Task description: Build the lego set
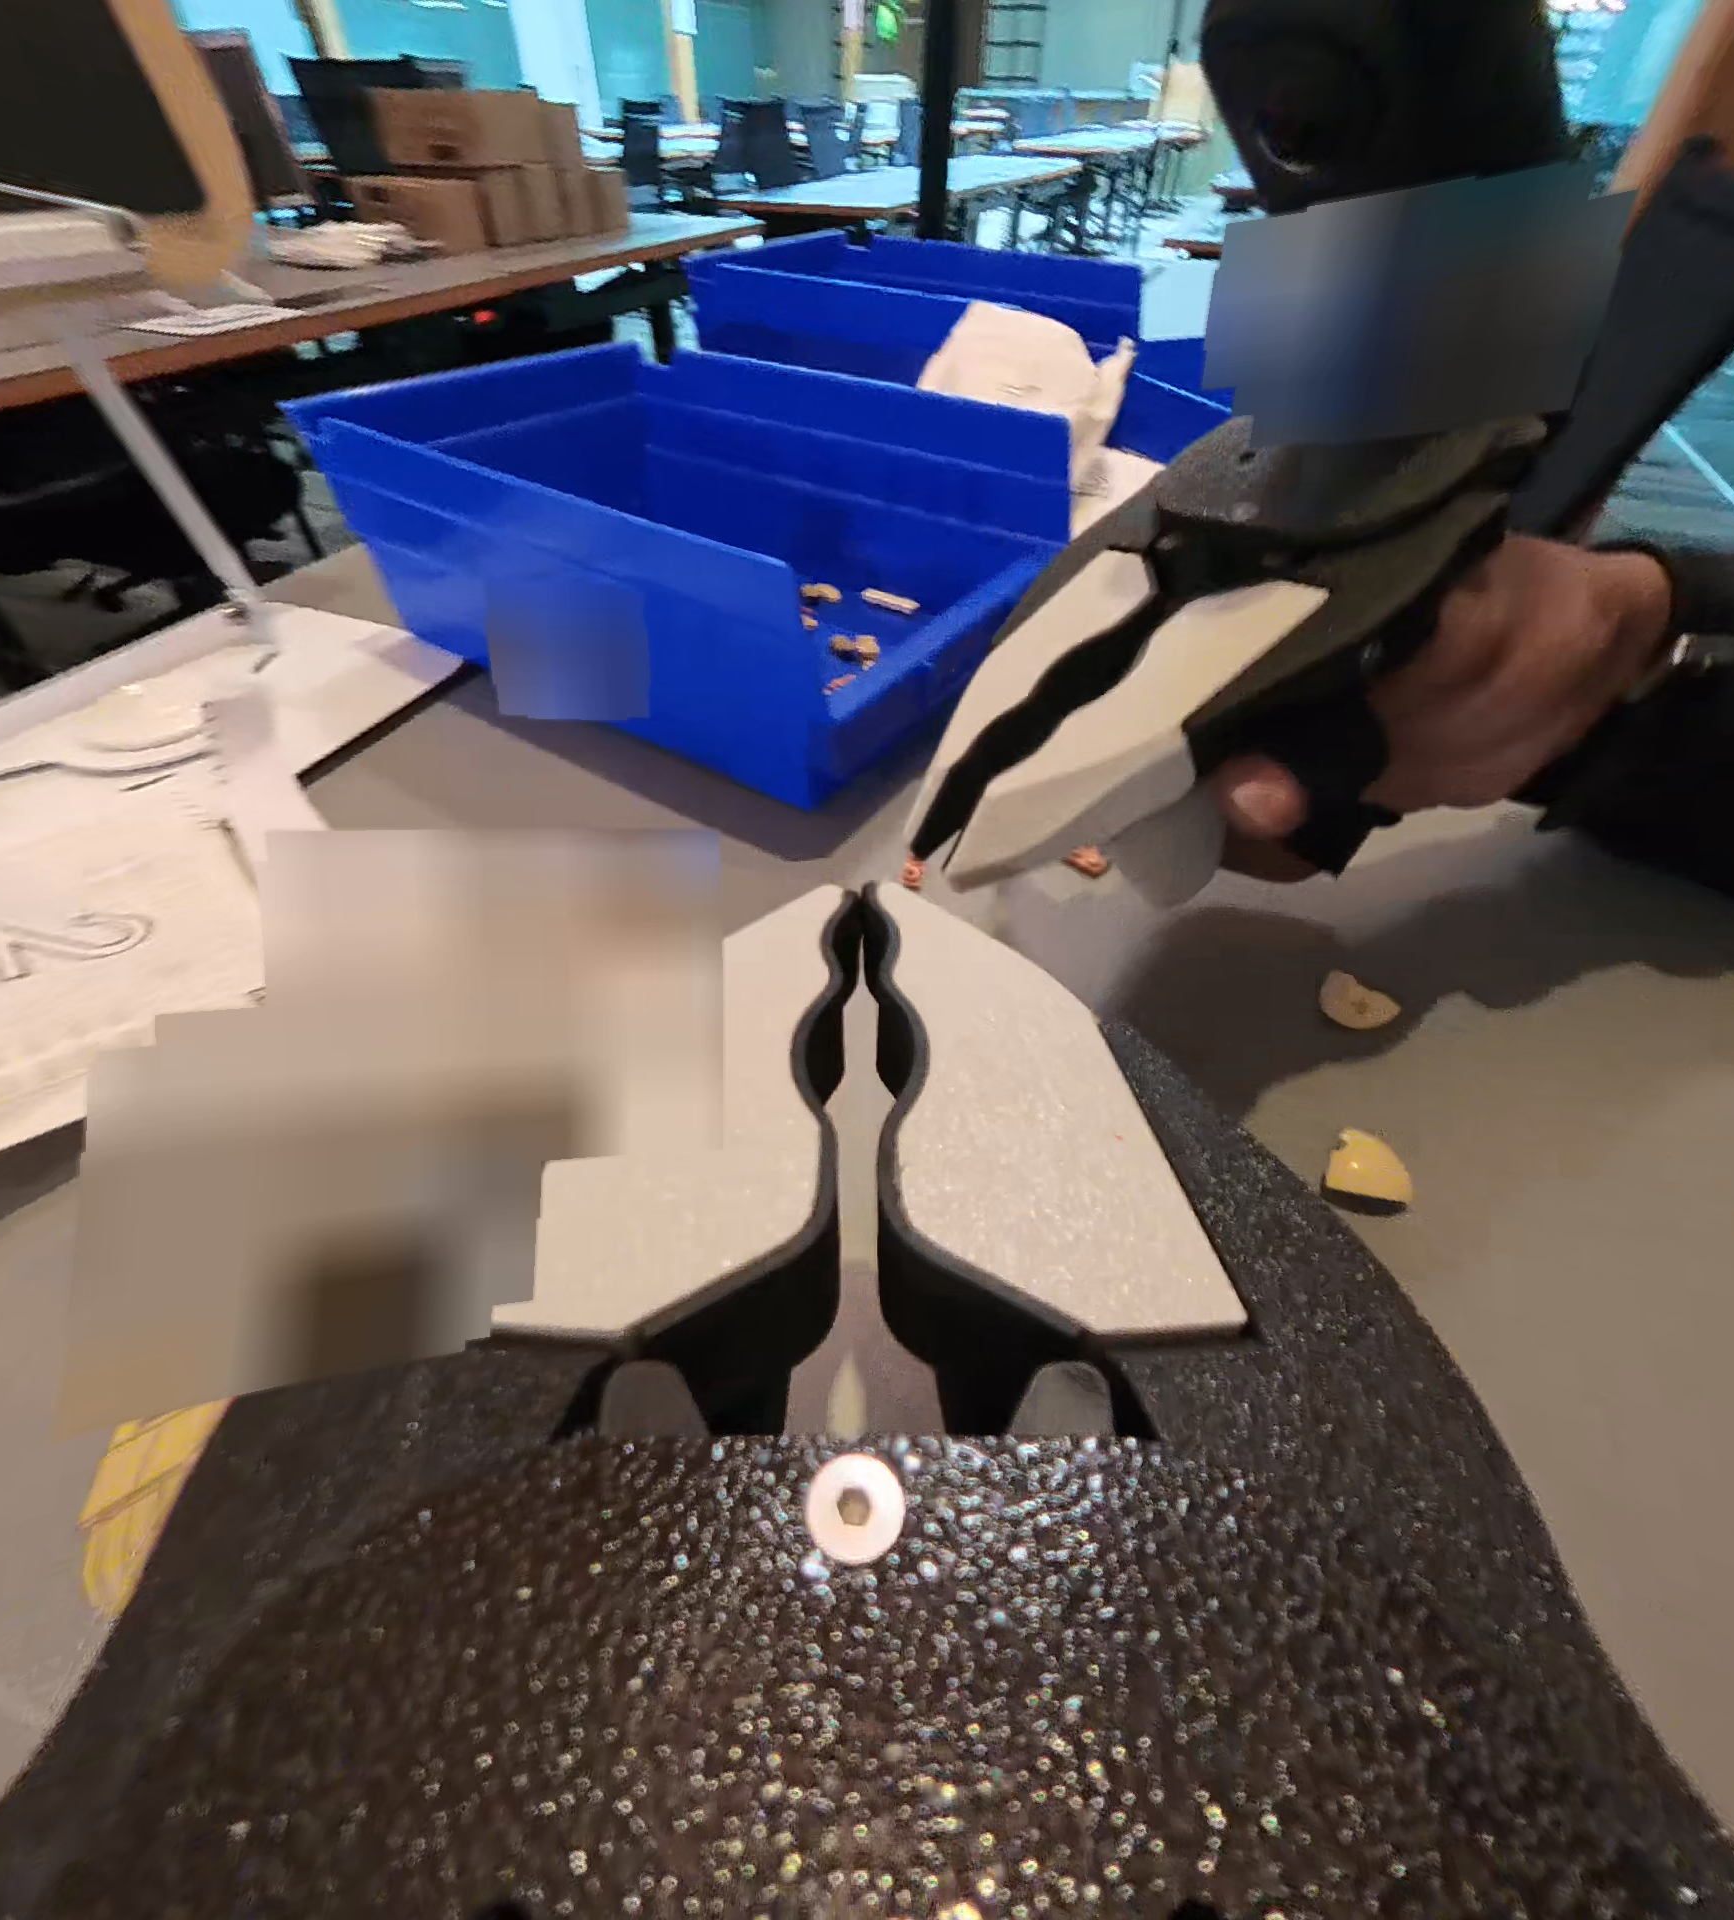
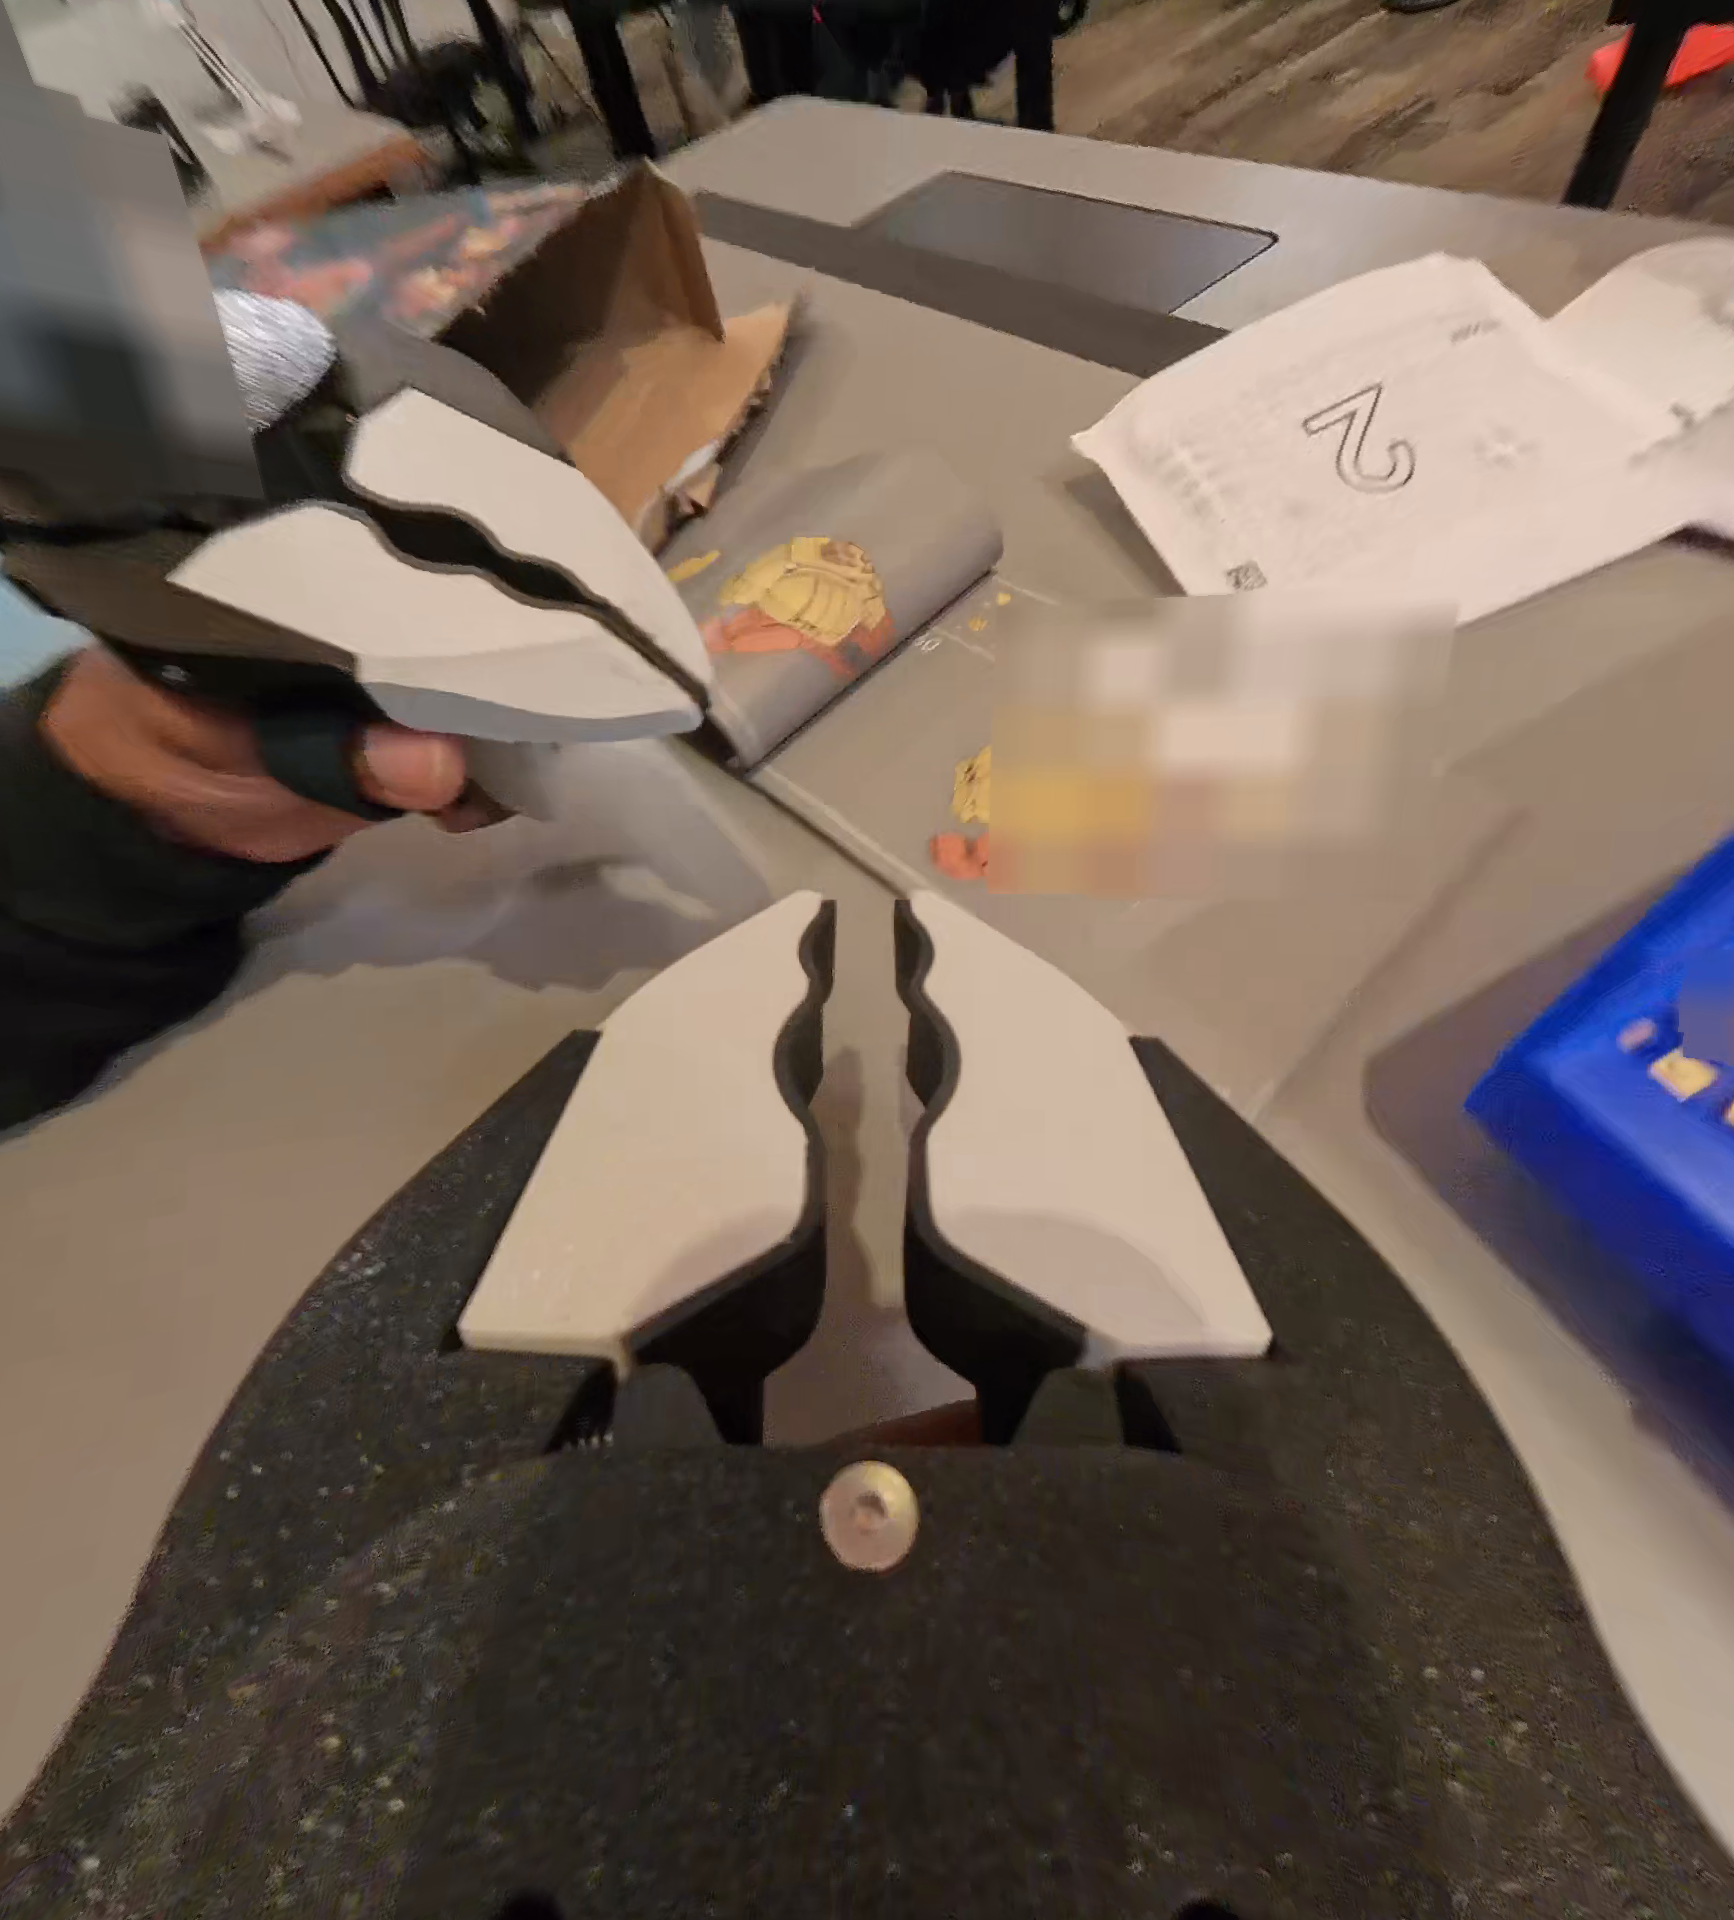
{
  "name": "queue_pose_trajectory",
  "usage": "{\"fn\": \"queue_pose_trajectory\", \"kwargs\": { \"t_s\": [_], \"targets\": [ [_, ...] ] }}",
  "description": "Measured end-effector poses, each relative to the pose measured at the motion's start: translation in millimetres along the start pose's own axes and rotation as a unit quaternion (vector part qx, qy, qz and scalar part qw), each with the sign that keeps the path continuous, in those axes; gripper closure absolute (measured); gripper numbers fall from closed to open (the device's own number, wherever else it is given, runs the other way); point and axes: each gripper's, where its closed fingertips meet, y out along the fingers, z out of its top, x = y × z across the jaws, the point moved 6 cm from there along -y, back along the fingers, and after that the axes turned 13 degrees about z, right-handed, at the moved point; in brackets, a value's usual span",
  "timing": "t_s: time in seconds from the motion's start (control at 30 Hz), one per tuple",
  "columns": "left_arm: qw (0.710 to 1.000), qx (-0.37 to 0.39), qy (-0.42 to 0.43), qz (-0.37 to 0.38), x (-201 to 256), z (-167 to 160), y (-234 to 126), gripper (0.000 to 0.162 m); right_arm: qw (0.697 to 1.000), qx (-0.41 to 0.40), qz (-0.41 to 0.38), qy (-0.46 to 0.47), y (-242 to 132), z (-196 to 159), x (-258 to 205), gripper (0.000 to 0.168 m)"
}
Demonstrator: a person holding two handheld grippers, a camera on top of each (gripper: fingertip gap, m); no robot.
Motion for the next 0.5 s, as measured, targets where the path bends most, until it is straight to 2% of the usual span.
{"fn": "queue_pose_trajectory", "kwargs": {
  "t_s": [0.13, 0.27, 0.5],
  "targets": [
    [0.999, 0.009, 0.046, -0.028, 13.4, -0.3, 2.2, 0.162, 0.999, 0.031, 0.037, 0.001, -22.6, -11.1, -4.0, 0.168],
    [0.997, 0.037, 0.060, -0.030, 17.3, 6.1, -1.5, 0.162, 0.997, 0.038, 0.052, -0.039, -26.7, -12.5, -9.4, 0.168],
    [0.992, 0.118, 0.016, -0.033, 16.2, 22.1, -13.4, 0.162, 0.990, 0.084, 0.073, -0.091, -31.1, -5.6, -23.7, 0.168]
  ]
}}
